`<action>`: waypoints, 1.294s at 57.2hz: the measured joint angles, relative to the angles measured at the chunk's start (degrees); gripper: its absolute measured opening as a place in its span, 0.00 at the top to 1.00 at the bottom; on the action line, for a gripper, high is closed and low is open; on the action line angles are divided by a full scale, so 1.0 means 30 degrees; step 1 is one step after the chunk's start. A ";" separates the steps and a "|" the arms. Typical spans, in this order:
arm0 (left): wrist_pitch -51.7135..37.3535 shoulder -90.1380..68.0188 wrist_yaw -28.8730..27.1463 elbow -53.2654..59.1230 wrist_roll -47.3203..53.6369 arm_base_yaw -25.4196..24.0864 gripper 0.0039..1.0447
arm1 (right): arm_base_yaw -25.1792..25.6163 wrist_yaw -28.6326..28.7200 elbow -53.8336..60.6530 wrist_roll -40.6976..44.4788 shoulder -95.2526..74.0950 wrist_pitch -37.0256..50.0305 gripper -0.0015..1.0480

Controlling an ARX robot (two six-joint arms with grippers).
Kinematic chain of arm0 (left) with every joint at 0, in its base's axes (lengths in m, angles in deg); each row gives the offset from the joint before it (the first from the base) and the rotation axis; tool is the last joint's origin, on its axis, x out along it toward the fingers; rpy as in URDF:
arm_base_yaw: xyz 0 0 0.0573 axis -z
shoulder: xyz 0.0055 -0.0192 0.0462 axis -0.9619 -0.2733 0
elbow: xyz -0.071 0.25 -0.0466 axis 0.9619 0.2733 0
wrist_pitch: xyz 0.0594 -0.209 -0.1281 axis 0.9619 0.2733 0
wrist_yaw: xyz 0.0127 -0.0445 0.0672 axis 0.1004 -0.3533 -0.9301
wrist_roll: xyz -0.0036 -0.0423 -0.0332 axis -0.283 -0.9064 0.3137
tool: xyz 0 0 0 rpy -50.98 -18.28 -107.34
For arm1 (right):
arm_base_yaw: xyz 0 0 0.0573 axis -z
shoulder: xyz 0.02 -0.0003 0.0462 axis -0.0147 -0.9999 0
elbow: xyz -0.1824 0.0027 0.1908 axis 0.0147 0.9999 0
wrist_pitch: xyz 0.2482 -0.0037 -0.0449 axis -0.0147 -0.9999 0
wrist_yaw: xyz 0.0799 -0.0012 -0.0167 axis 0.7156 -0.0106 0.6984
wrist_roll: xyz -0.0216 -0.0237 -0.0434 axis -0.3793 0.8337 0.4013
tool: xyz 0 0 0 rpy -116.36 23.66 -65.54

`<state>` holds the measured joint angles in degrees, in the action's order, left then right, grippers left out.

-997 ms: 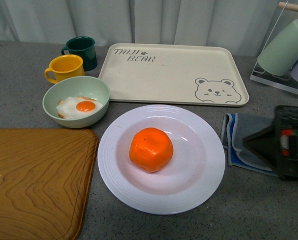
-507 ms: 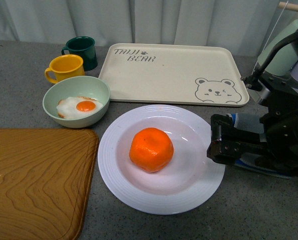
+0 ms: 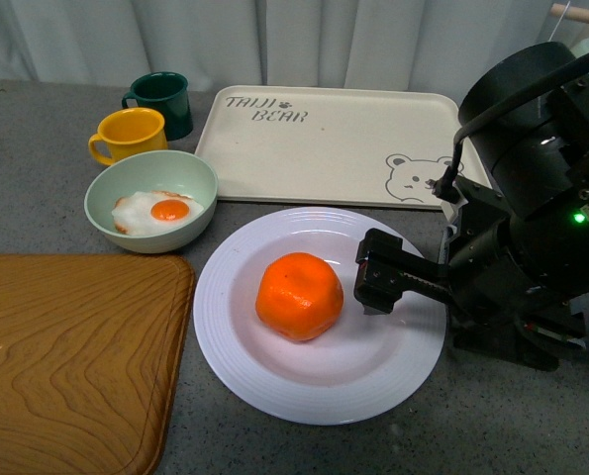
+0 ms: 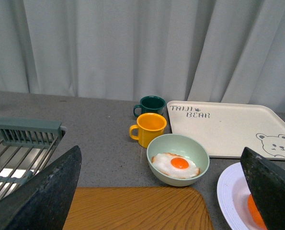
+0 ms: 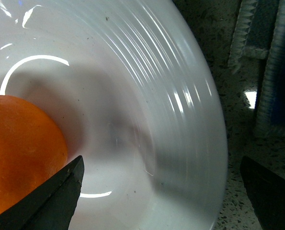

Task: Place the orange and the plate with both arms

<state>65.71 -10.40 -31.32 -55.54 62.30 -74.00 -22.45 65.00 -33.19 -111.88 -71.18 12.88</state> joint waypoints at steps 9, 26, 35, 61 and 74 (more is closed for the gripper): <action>0.0000 0.0000 0.0000 0.0000 0.0000 0.0000 0.06 | -0.0007 -0.0153 -0.0984 -0.0583 -0.0852 -0.0772 0.18; 0.0000 0.0000 0.0000 0.0000 0.0000 0.0000 0.06 | 0.0306 -0.0335 -0.1093 -0.0619 -0.1137 -0.1151 0.58; 0.0000 0.0000 0.0000 0.0000 0.0000 0.0000 0.06 | 0.0627 0.0750 -0.0838 -0.0845 -0.0539 -0.0998 0.76; 0.0000 0.0000 0.0000 0.0000 0.0000 0.0000 0.06 | 0.1457 0.4248 0.2630 -0.4131 0.2208 0.3818 0.93; 0.0000 0.0000 -0.0007 0.0000 0.0000 0.0000 0.06 | 0.1821 0.5115 0.4357 -0.5938 0.2922 0.7526 0.98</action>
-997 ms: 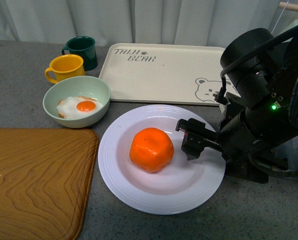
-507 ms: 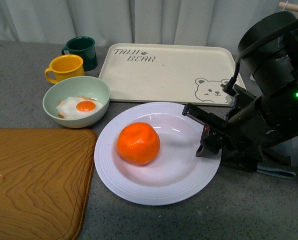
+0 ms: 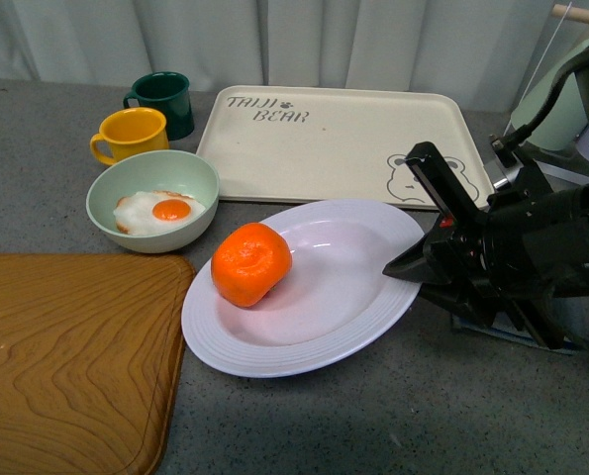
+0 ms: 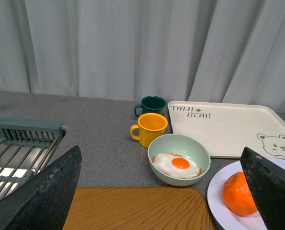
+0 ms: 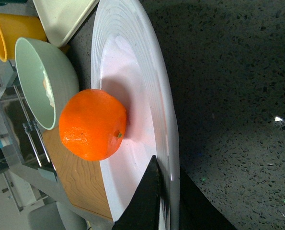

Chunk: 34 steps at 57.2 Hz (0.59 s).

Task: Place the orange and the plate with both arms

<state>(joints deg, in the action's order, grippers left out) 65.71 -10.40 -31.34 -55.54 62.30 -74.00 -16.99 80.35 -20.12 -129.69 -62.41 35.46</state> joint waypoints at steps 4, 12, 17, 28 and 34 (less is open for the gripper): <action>0.0000 0.0007 0.0000 0.0000 0.0000 0.0000 0.06 | 0.0262 0.0240 0.0430 -0.0284 0.0022 0.0976 0.98; 0.0000 0.0000 0.0000 0.0000 0.0000 0.0000 0.06 | 0.0998 0.0605 0.1311 -0.0612 0.0066 0.3483 0.98; 0.0000 0.0000 0.0007 0.0000 0.0000 0.0000 0.06 | 0.1581 0.0882 0.1800 -0.0889 0.0211 0.5916 0.99; 0.0000 0.0000 0.0007 0.0000 0.0000 0.0000 0.06 | 0.2419 0.2106 0.1494 -0.1122 0.0641 0.7898 0.99; 0.0000 0.0007 0.0000 0.0000 0.0000 0.0000 0.06 | 0.2761 0.2419 0.0459 -0.1129 0.0022 0.7985 0.99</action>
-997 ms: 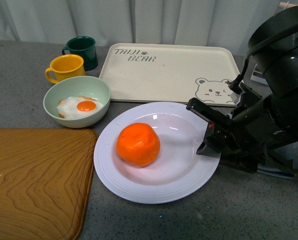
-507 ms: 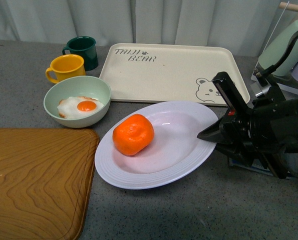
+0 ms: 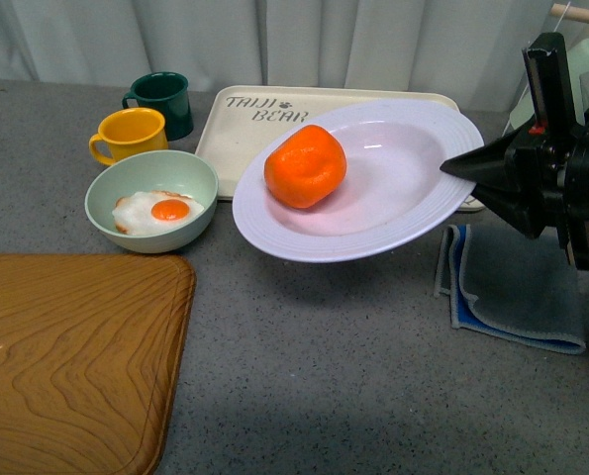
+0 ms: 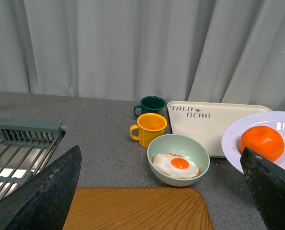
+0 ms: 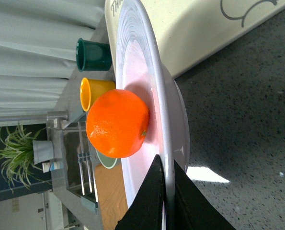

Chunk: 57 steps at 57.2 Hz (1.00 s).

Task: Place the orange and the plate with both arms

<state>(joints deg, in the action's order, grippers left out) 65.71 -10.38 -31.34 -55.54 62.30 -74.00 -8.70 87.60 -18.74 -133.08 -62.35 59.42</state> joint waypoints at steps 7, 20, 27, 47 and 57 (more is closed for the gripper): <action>0.0000 0.0000 0.0000 0.0000 0.0000 0.0000 0.06 | 0.0168 0.0095 -0.2703 -0.0131 -0.1982 -0.0452 0.99; 0.0000 0.0000 0.0000 0.0000 0.0000 0.0000 0.06 | 0.0036 0.0219 -0.7832 -0.0678 -0.5595 -0.2098 0.99; 0.0000 0.0000 0.0000 0.0000 0.0000 0.0000 0.06 | -0.0066 0.0189 -1.0644 -0.0692 -0.7359 -0.3519 0.99; 0.0000 0.0000 0.0000 0.0000 0.0000 0.0000 0.06 | -0.0423 0.0015 -1.5977 0.0721 -1.0710 -0.6448 0.99; 0.0000 0.0000 0.0000 0.0000 0.0000 0.0000 0.06 | -0.0452 -0.0794 -1.6130 0.1989 -1.0834 -0.7133 0.88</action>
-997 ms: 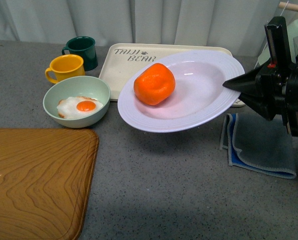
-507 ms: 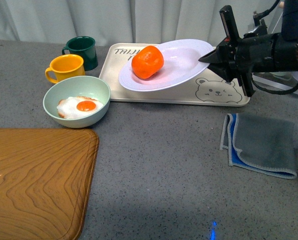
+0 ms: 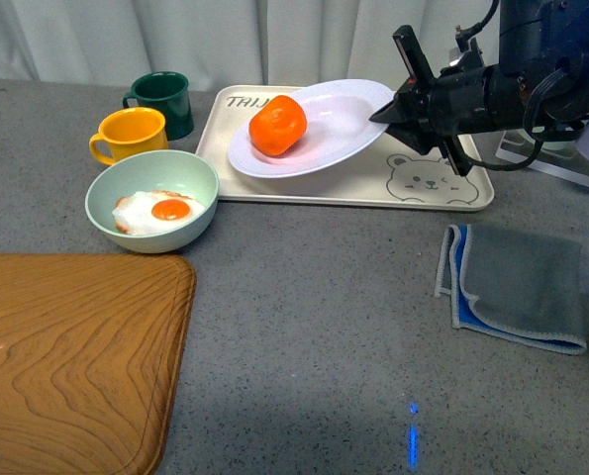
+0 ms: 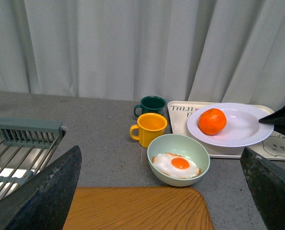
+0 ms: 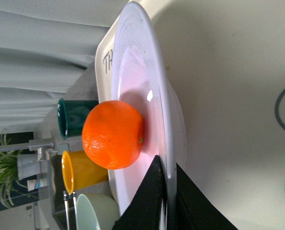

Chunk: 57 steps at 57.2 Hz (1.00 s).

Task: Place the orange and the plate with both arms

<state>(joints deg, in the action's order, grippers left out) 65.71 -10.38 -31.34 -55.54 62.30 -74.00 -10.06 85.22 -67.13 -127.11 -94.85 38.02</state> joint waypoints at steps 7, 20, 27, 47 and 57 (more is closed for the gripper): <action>0.0000 0.0000 0.0000 0.0000 0.0000 0.0000 0.06 | 0.0000 -0.1719 0.0838 0.2120 0.0131 -0.0335 0.69; 0.0000 0.0000 0.0000 0.0000 0.0000 0.0000 0.06 | 0.0073 -0.4430 0.3541 0.7752 0.2164 0.0911 0.34; 0.0000 0.0000 0.0000 0.0000 0.0000 0.0000 0.06 | 0.0138 -0.5697 0.6062 1.1016 0.4903 0.3264 0.11; 0.0000 0.0000 0.0000 0.0000 0.0000 0.0000 0.06 | 0.1086 -1.1861 1.8768 1.6808 1.1766 1.8797 0.77; 0.0000 0.0000 0.0000 0.0000 0.0000 0.0000 0.06 | 0.1421 -1.1395 2.1726 1.6961 1.4236 1.8950 0.99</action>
<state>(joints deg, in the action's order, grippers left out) 65.71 -10.38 -31.34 -55.54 62.30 -74.00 -5.80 51.04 -1.96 -76.23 -52.14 94.87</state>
